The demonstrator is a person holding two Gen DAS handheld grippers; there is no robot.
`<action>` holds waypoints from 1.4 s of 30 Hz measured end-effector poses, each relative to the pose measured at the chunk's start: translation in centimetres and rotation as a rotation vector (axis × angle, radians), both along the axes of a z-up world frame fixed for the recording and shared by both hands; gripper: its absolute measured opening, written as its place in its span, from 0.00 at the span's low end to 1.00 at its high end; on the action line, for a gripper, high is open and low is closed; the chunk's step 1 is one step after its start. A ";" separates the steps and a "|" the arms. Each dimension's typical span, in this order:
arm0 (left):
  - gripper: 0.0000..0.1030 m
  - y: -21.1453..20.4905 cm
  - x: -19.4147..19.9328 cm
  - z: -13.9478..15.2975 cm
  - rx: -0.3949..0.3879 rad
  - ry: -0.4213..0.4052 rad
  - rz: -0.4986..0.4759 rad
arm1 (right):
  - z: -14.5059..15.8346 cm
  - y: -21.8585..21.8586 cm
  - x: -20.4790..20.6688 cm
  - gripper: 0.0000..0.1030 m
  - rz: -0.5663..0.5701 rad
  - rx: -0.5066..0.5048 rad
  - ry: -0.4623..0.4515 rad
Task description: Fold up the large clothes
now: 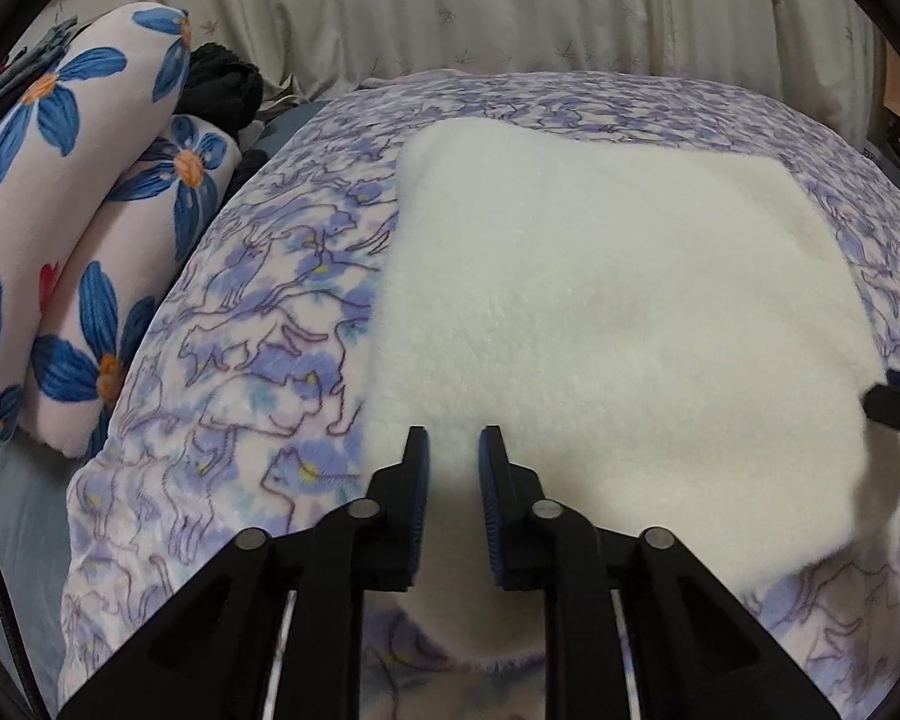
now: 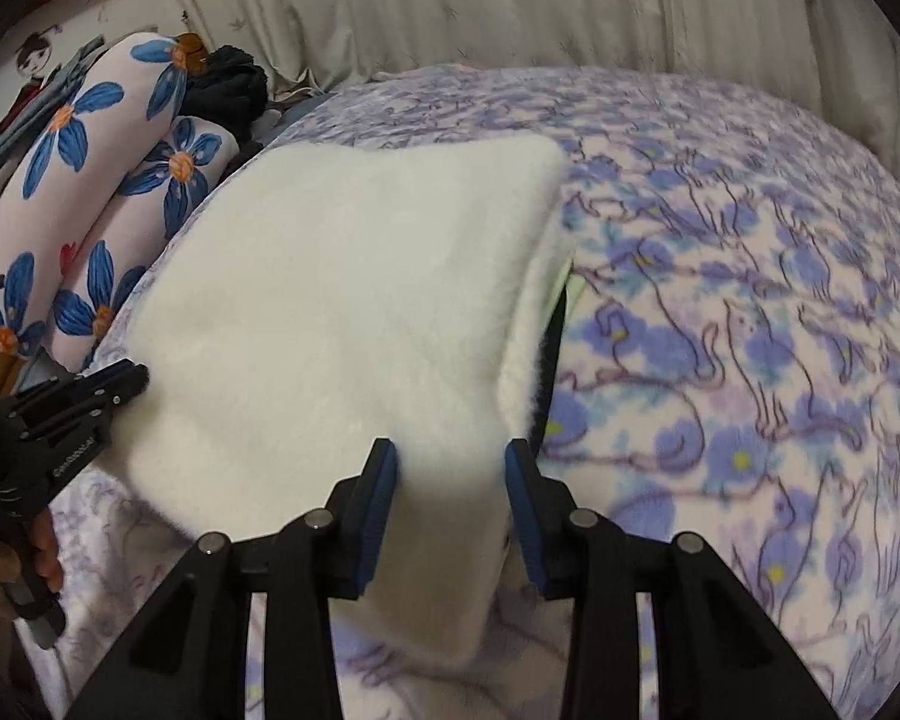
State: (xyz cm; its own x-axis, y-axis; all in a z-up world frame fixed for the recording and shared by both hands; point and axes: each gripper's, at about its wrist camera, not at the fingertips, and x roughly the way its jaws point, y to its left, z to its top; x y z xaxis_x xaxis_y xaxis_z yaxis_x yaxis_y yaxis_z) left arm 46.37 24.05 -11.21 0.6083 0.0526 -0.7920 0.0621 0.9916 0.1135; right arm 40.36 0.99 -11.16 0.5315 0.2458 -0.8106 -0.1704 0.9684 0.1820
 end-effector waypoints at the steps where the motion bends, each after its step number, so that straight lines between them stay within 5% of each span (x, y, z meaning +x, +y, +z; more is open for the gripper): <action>1: 0.37 -0.1 -0.4 0.3 -0.013 0.015 0.002 | 0.5 -0.3 -0.6 0.36 0.002 0.006 0.005; 2: 0.56 0.0 -0.7 0.5 -0.024 0.024 0.005 | 1.0 -0.6 -1.2 0.38 0.003 0.008 0.005; 3: 0.61 0.0 -1.3 0.9 -0.039 0.030 0.012 | 1.4 -1.0 -1.9 0.38 0.005 0.012 0.003; 11: 0.61 -2.3 -8.7 6.1 -0.112 -0.009 -0.035 | 7.5 -3.8 -9.7 0.38 0.041 0.026 -0.031; 17: 0.89 -4.9 -15.1 10.5 -0.227 -0.040 -0.038 | 10.0 -5.8 -14.9 0.50 0.023 -0.003 -0.041; 20: 0.89 -6.5 -17.7 11.5 -0.281 -0.020 -0.074 | 10.6 -7.1 -17.2 0.55 0.003 -0.004 -0.040; 25: 0.99 -9.9 -22.3 12.0 -0.204 -0.012 -0.100 | 10.8 -9.7 -20.8 0.58 -0.037 0.012 -0.037; 29: 0.99 -12.2 -25.3 11.5 -0.216 0.028 -0.145 | 10.6 -11.1 -23.5 0.66 -0.062 -0.003 -0.039; 42: 0.99 -17.0 -33.5 10.2 -0.253 0.007 -0.104 | 8.6 -14.1 -30.8 0.67 -0.139 -0.016 -0.044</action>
State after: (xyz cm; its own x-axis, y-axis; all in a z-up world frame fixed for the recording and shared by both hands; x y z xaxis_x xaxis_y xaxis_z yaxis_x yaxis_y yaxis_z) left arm 12.85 7.06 -1.02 0.5947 -0.2094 -0.7762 0.1646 0.9767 -0.1373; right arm 9.54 -13.11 -2.59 0.5949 0.1544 -0.7888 -0.0420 0.9860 0.1613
